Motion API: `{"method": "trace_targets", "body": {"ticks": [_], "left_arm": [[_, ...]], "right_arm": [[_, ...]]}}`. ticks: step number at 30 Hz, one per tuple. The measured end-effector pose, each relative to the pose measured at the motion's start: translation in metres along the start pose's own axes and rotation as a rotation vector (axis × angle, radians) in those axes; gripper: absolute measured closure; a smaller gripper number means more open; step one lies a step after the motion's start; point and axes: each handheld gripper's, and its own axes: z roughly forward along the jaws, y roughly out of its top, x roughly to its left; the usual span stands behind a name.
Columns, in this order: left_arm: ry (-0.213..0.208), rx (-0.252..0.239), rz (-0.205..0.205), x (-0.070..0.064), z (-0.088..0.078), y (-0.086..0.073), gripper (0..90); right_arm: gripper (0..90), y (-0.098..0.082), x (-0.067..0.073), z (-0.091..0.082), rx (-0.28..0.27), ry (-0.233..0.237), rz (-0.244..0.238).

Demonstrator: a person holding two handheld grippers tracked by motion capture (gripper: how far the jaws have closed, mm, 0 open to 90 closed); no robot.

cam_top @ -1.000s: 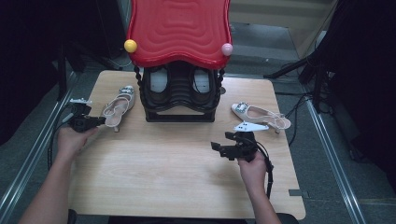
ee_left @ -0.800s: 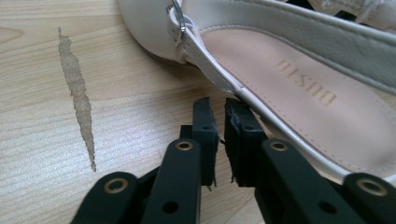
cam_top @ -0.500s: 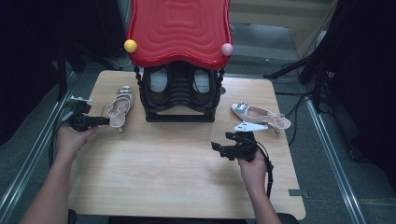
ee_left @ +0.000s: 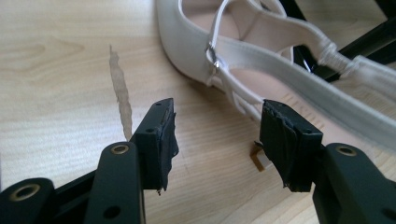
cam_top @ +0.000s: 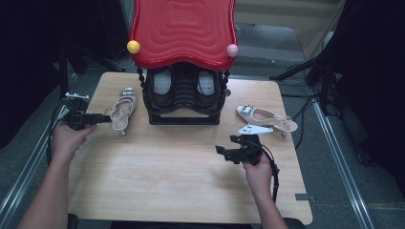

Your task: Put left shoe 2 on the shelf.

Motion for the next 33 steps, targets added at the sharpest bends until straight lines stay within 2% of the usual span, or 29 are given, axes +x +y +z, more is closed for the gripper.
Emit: {"method": "trace_targets", "body": {"ticks": [2, 4, 12, 17, 19, 21, 25, 31, 33], "left_arm": [[0.003, 0.000, 0.001, 0.001, 0.000, 0.003, 46.8], [-0.013, 0.003, -0.021, 0.002, -0.001, 0.006, 47.1], [0.024, 0.012, 0.007, -0.004, -0.007, 0.025, 47.9], [0.048, 0.040, 0.025, -0.011, -0.004, 0.040, 47.6], [0.060, 0.036, 0.012, -0.014, 0.000, 0.045, 47.5], [0.060, 0.044, 0.025, -0.016, 0.002, 0.049, 47.5], [0.077, 0.069, 0.022, -0.020, 0.013, 0.055, 47.3], [0.108, 0.092, 0.005, -0.021, 0.027, 0.057, 47.8], [0.124, 0.120, 0.018, -0.019, 0.032, 0.056, 48.0]], "right_arm": [[23.7, 0.000, 0.000, 0.000, 0.000, 0.002, 0.002], [23.7, 0.000, -0.001, 0.000, -0.001, 0.005, 0.005], [23.8, 0.000, 0.000, 0.000, 0.000, 0.003, -0.003], [23.8, 0.000, 0.000, 0.000, 0.006, 0.002, -0.001], [23.9, 0.000, 0.001, 0.001, 0.006, 0.002, 0.000], [23.8, 0.000, 0.001, 0.001, 0.009, 0.001, -0.001], [23.8, 0.000, 0.001, 0.002, 0.010, 0.000, -0.002], [23.8, 0.000, 0.000, 0.001, 0.009, -0.002, -0.002], [23.8, 0.000, 0.000, 0.002, 0.010, -0.002, -0.001]]}}
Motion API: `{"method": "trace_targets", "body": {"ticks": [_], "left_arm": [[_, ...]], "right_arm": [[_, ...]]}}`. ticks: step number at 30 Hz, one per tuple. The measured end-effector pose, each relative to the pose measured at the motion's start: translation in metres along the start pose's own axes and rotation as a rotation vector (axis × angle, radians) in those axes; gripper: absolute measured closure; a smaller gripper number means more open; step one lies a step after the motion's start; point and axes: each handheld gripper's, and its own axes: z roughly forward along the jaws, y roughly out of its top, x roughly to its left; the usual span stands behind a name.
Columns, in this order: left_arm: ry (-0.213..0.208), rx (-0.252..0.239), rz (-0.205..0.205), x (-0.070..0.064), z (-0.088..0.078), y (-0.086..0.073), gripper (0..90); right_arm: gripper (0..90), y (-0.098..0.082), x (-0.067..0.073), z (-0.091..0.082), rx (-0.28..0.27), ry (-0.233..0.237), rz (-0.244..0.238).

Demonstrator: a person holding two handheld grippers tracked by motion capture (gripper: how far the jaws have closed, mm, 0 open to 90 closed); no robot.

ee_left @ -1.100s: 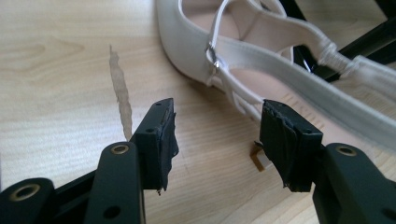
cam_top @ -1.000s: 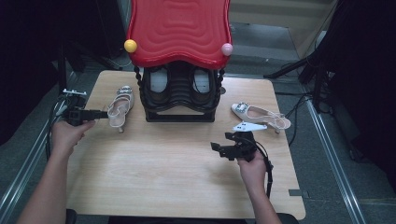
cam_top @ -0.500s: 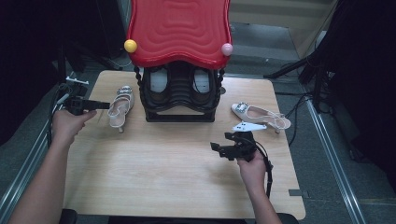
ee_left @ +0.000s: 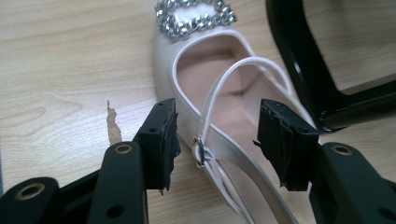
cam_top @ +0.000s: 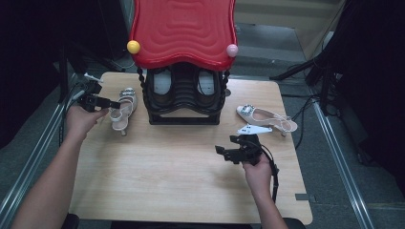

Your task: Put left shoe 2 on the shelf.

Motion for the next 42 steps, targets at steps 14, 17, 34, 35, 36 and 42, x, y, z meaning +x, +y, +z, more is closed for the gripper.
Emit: {"method": "trace_targets", "body": {"ticks": [14, 17, 34, 35, 36, 42], "left_arm": [[0.044, 0.066, 0.007, -0.005, 0.021, 0.002, 56.2], [0.053, 0.069, -0.001, -0.006, 0.022, 0.003, 58.5], [0.123, 0.071, -0.045, -0.004, 0.022, 0.004, 83.1], [0.122, 0.066, -0.048, -0.004, 0.022, 0.004, 83.1], [0.117, 0.062, -0.054, -0.003, 0.021, 0.004, 83.1], [0.088, 0.024, -0.077, -0.003, 0.014, 0.006, 83.5]], "right_arm": [[23.8, 0.000, 0.000, 0.001, 0.004, -0.003, 0.002], [23.8, 0.000, 0.000, 0.001, 0.006, -0.004, 0.001], [23.8, 0.000, 0.001, 0.002, 0.013, -0.006, -0.004], [23.8, 0.000, 0.001, 0.002, 0.012, -0.007, -0.004], [23.8, 0.000, 0.001, 0.002, 0.012, -0.007, -0.004], [23.8, 0.000, 0.000, 0.002, 0.012, -0.011, -0.003]]}}
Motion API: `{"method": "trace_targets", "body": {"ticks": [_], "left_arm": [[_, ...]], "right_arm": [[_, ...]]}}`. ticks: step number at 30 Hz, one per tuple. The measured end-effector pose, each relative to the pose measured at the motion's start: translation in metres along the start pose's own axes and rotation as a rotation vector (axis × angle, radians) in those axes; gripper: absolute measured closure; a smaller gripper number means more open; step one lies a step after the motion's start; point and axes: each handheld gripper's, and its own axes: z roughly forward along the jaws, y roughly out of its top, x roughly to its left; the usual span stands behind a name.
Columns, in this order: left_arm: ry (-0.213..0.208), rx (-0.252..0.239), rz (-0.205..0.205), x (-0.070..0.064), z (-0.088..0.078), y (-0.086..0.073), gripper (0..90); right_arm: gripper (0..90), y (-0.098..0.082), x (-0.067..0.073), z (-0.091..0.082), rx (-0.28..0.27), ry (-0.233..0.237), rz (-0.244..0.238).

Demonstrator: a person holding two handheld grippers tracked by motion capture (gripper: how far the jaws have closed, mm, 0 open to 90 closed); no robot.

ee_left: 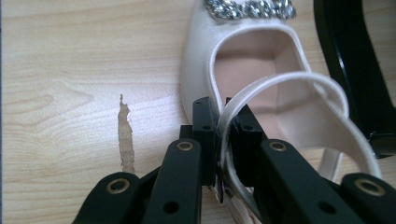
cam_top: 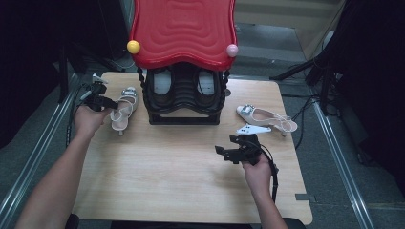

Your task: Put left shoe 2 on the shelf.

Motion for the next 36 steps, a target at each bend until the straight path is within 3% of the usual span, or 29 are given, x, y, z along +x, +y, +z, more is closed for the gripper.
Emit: {"method": "trace_targets", "body": {"ticks": [10, 13, 17, 21, 25, 31, 36], "left_arm": [[-0.019, -0.023, -0.016, 0.004, -0.009, 0.001, 83.7], [-0.040, -0.045, -0.046, 0.005, -0.012, 0.001, 83.7], [-0.044, -0.051, -0.042, 0.006, -0.018, 0.002, 83.8], [-0.036, -0.050, -0.013, 0.003, -0.026, 0.008, 83.7], [-0.064, -0.068, -0.030, 0.002, -0.035, 0.013, 83.7], [-0.074, -0.074, -0.006, -0.003, -0.049, 0.021, 83.6], [-0.080, -0.077, -0.011, -0.004, -0.062, 0.030, 83.7]], "right_arm": [[23.8, 0.000, 0.000, 0.000, 0.001, -0.001, 0.000], [23.8, 0.000, 0.000, 0.000, 0.001, 0.000, -0.001], [23.8, 0.000, 0.000, 0.001, 0.007, 0.000, -0.003], [23.8, 0.000, 0.000, 0.001, 0.006, 0.001, -0.002], [23.8, 0.000, 0.000, 0.001, 0.006, 0.000, -0.003], [23.8, 0.000, 0.000, 0.001, 0.007, 0.001, -0.002], [23.8, 0.000, 0.000, 0.000, 0.005, -0.001, -0.003]]}}
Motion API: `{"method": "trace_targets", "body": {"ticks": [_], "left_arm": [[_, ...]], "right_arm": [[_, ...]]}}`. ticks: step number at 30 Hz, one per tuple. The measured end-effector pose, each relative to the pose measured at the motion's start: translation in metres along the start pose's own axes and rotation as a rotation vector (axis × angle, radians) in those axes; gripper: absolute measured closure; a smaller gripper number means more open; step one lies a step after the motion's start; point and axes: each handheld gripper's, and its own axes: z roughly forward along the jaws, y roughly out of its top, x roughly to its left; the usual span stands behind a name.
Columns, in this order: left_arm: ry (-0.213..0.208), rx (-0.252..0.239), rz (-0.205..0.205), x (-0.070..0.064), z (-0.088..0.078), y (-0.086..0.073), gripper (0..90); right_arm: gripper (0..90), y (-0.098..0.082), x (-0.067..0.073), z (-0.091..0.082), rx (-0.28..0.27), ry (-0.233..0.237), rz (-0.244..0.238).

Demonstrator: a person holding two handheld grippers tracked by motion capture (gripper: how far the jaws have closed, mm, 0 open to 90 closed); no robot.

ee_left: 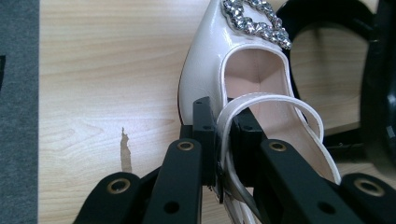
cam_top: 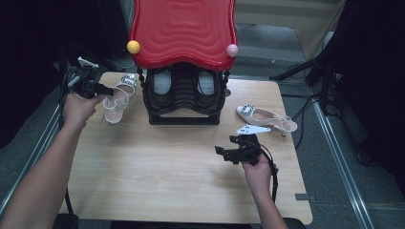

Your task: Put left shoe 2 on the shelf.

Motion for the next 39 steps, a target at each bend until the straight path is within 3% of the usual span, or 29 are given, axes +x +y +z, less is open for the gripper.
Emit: {"method": "trace_targets", "body": {"ticks": [19, 25, 30, 39], "left_arm": [[-0.070, -0.056, -0.012, -0.019, -0.060, 0.050, 83.6], [-0.064, -0.090, -0.012, -0.031, -0.075, 0.063, 83.4], [-0.055, -0.097, 0.023, -0.043, -0.092, 0.078, 83.4], [-0.059, -0.135, 0.042, -0.062, -0.127, 0.103, 83.4]], "right_arm": [[23.8, 0.000, 0.001, 0.000, 0.003, 0.006, -0.004], [23.8, 0.000, 0.001, 0.001, 0.003, 0.006, -0.009], [23.7, 0.000, 0.002, 0.002, 0.004, 0.006, -0.011], [23.8, 0.000, 0.002, 0.002, 0.012, 0.009, -0.006]]}}
